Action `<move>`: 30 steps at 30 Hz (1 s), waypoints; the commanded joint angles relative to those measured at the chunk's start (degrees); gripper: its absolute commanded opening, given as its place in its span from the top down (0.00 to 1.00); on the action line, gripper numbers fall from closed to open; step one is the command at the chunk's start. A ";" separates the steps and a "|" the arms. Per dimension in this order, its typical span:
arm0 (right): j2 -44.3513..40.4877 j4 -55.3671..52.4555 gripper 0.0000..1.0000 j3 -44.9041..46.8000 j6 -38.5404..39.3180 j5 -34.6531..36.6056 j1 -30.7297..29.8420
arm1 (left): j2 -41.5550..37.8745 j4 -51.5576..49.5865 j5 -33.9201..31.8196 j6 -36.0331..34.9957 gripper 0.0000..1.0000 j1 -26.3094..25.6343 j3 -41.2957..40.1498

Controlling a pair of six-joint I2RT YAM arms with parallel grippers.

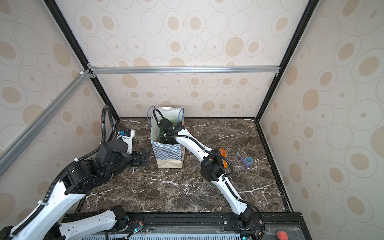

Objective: Take the snacks out of the paper bag
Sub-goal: Pick up the snack from the paper bag.

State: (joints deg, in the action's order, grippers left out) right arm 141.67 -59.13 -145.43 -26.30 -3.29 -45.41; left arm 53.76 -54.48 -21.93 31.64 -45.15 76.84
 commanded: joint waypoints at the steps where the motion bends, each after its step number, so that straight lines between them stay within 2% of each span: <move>1: -7.23 1.12 1.00 -0.39 0.11 -0.21 -0.56 | -0.39 0.66 -0.13 -0.88 0.02 0.41 0.41; 12: -12.55 2.53 1.00 -0.73 0.79 2.14 -0.65 | 0.39 1.46 0.57 -1.23 0.02 0.46 0.79; 24: -13.62 3.00 1.00 -4.11 0.29 1.18 -0.65 | 0.08 1.57 0.64 -0.88 0.02 0.43 0.31; 30: -17.42 5.33 1.00 -5.13 0.38 1.47 -0.66 | -0.18 3.22 2.69 -1.30 0.02 0.42 0.42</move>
State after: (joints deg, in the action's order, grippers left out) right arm 129.16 -56.38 -148.42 -26.11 -2.35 -45.67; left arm 54.19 -52.58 -20.21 31.18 -45.04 76.84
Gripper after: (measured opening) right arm 0.127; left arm 0.982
